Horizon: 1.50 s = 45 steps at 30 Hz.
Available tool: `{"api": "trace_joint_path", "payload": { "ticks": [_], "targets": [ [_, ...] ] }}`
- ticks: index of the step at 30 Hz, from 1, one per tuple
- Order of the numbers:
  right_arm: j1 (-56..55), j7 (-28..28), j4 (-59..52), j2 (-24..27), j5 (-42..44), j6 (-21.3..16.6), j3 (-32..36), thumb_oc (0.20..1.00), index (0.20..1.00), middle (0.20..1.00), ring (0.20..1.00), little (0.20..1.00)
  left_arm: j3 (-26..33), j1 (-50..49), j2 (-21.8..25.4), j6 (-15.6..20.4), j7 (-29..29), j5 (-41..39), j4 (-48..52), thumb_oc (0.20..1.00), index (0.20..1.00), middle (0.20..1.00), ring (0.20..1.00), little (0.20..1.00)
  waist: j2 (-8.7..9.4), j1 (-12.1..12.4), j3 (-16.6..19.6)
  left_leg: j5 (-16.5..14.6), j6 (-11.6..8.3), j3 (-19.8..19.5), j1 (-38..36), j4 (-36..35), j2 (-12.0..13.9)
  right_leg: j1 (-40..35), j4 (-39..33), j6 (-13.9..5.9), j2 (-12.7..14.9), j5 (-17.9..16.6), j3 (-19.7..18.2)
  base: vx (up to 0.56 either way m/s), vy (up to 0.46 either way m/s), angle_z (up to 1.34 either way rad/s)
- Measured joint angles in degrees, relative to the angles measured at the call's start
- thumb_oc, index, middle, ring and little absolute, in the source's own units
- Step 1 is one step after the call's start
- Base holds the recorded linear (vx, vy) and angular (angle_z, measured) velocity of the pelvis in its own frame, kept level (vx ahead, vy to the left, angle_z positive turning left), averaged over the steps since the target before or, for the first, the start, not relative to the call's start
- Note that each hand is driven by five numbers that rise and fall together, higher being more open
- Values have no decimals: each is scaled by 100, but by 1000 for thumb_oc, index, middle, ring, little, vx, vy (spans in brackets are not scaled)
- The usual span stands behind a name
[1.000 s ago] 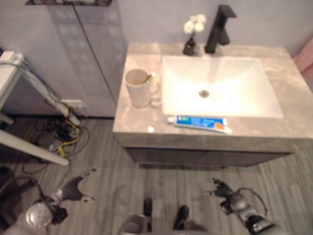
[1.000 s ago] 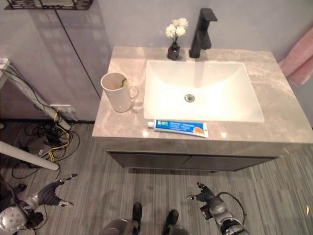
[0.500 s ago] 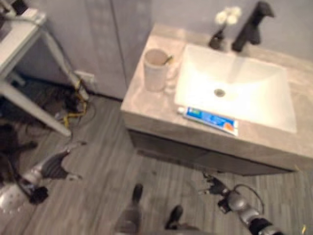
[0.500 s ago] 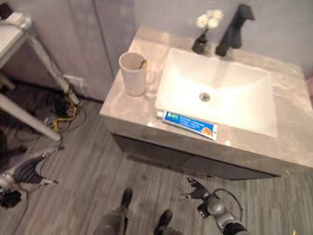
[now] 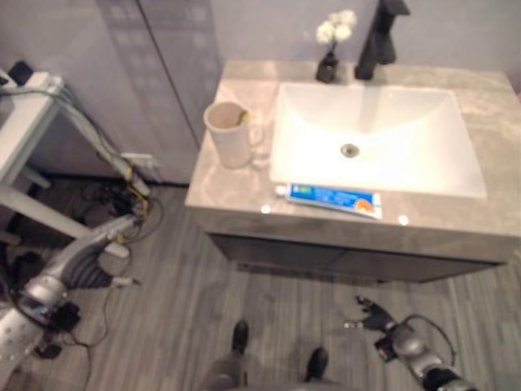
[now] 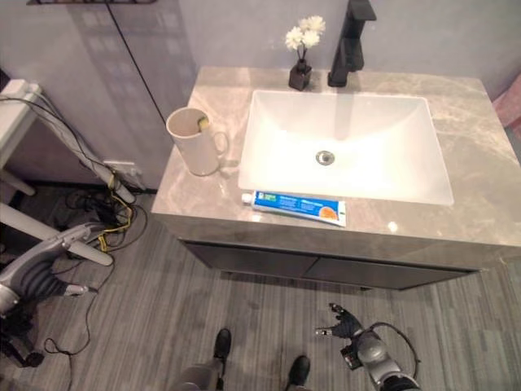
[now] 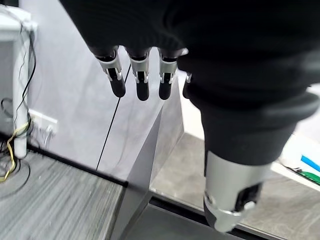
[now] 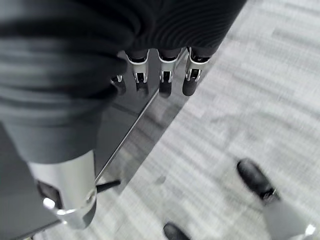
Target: Put brush and paste in cup on sink, flatten towel.
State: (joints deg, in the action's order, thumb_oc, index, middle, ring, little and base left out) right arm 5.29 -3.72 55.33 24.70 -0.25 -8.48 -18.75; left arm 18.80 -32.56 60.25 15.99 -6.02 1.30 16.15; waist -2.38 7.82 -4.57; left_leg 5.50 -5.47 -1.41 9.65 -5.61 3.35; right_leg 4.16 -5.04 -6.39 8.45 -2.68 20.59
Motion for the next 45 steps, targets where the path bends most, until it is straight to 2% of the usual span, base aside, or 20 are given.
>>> {"api": "trace_joint_path", "payload": {
  "ticks": [5, 10, 15, 18, 24, 28, 33, 36, 39, 43, 45],
  "targets": [
    [-128, 169, 194, -11, -199, -22, 256, 1000, 1000, 1000, 1000, 1000, -6, 0, 212, 1, 20, -37, 135, 1000, 1000, 1000, 1000, 1000, -117, -16, 131, 16, 22, 31, 29, -2, 0, 75, -24, -15, 21, -19, -32, -9, -6, -4],
    [-144, 389, 766, 31, -185, 19, 462, 1000, 1000, 1000, 1000, 1000, -224, 370, 281, 7, 33, -170, 228, 1000, 1000, 1000, 1000, 1000, -180, -160, 223, 20, 26, 77, 67, -2, 28, 162, -23, -9, -15, -25, -72, 3, -9, -6],
    [36, 490, 1215, 33, -184, 65, 569, 1000, 1000, 1000, 1000, 1000, -560, 937, 416, 30, 18, -498, 340, 1000, 1000, 1000, 1000, 1000, -85, -204, 324, 15, 22, 519, 192, -5, 111, 517, -12, 24, -62, -174, -525, 26, -13, -45],
    [-35, 485, 1314, 48, -181, 79, 585, 1000, 1000, 1000, 1000, 1000, -711, 1369, 442, 67, 17, -539, 313, 1000, 1000, 1000, 1000, 1000, -64, -416, 336, 14, 22, 635, 203, -5, 142, 640, 1, 35, -108, -212, -672, 53, -33, -20],
    [-148, 475, 1313, 64, -73, 122, 677, 1000, 1000, 1000, 1000, 1000, -1151, 1967, 465, 84, 24, -535, 86, 1000, 1000, 1000, 1000, 1000, -29, -537, 374, 4, 5, 886, 197, -7, 239, 763, -27, 105, -182, -271, -902, 35, -23, -24],
    [-280, 446, 1317, 47, 39, 125, 675, 1000, 1000, 1000, 1000, 1000, -1456, 2310, 458, 81, 33, -520, -54, 1000, 1000, 1000, 1000, 1000, -29, -591, 382, 2, 1, 959, 191, -8, 277, 796, -28, 124, -238, -288, -986, 43, -21, -11],
    [-355, 365, 1317, 12, 39, 131, 669, 1000, 1000, 1000, 1000, 1000, -2069, 3060, 371, -19, 123, -353, -806, 1000, 1000, 1000, 1000, 1000, -14, -732, 421, -6, -13, 1038, 205, -9, 323, 869, -28, 124, -271, -283, -1060, 32, -17, -9],
    [-390, 356, 1315, 14, 39, 170, 670, 1000, 1000, 1000, 1000, 1000, -2133, 3195, 328, -55, 149, -255, -894, 1000, 1000, 1000, 1000, 1000, 0, -828, 436, -8, -14, 1050, 227, -9, 324, 882, -27, 172, -290, -320, -1079, 10, -4, -1],
    [-396, 348, 1310, 14, 39, 199, 660, 1000, 1000, 1000, 1000, 1000, -2137, 3215, 291, -58, 213, -253, -940, 1000, 1000, 1000, 1000, 1000, 1, -850, 438, -10, -16, 1061, 227, -9, 330, 890, -26, 175, -300, -325, -1112, 0, 0, 0],
    [-328, 346, 1312, 17, 38, 219, 646, 1000, 1000, 1000, 1000, 1000, -2516, 3625, 290, -129, 240, -174, -1330, 1000, 1000, 1000, 1000, 1000, 14, -838, 450, -12, -19, 1079, 231, -10, 339, 913, -27, 180, -312, -326, -1155, -1, -5, -5],
    [-251, 345, 1309, 16, 38, 225, 608, 1000, 1000, 1000, 1000, 1000, -2857, 3936, 291, -157, 253, -132, -1555, 1000, 1000, 1000, 1000, 1000, 51, -844, 595, -20, -29, 1176, 376, -11, 342, 1157, -28, 175, -300, -322, -1208, -6, -12, -18]
  ]
}}
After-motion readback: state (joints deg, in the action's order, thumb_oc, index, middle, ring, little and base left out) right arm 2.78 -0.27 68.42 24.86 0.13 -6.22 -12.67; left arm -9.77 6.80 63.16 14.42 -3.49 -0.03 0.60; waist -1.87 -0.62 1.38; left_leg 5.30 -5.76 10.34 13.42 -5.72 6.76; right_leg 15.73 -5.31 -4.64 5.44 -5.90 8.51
